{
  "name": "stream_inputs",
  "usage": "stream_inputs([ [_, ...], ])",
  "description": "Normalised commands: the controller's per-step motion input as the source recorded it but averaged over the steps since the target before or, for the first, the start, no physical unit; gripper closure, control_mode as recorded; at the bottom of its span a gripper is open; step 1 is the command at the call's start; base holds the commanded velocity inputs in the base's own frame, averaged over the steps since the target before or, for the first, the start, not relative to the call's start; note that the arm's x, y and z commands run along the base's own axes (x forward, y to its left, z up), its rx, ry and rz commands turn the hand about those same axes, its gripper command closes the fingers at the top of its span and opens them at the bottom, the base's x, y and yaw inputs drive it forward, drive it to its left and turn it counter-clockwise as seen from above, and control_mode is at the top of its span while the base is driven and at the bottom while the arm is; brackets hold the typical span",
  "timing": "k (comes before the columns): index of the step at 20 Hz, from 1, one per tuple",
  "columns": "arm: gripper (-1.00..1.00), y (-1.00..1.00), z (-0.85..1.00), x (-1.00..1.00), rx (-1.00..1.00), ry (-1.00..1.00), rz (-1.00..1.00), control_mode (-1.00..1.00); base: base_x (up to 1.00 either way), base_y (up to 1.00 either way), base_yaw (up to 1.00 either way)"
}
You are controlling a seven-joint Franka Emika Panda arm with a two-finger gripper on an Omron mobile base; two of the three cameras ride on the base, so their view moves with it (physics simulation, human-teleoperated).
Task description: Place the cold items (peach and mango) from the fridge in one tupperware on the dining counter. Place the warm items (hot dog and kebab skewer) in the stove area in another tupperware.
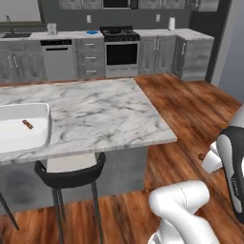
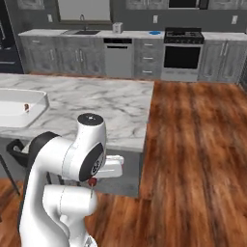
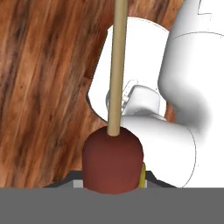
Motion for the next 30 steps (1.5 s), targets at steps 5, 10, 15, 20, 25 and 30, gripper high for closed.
stream_inputs([
  [5, 1.0, 0.0, 0.0, 0.0, 0.0, 0.0, 0.0, 1.0, -0.01, 1.0, -0.14],
  [10, 1.0, 0.0, 0.0, 0.0, 0.0, 0.0, 0.0, 1.0, 0.0, 0.95, -0.08],
  [15, 1.0, 0.0, 0.0, 0.0, 0.0, 0.0, 0.0, 1.0, 0.16, 0.72, -0.05],
  [20, 1.0, 0.0, 0.0, 0.0, 0.0, 0.0, 0.0, 1.0, 0.29, 0.59, -0.04],
  [25, 1.0, 0.0, 0.0, 0.0, 0.0, 0.0, 0.0, 1.0, 0.41, 0.57, -0.07],
  [30, 1.0, 0.0, 0.0, 0.0, 0.0, 0.0, 0.0, 1.0, 0.38, 0.54, -0.09],
])
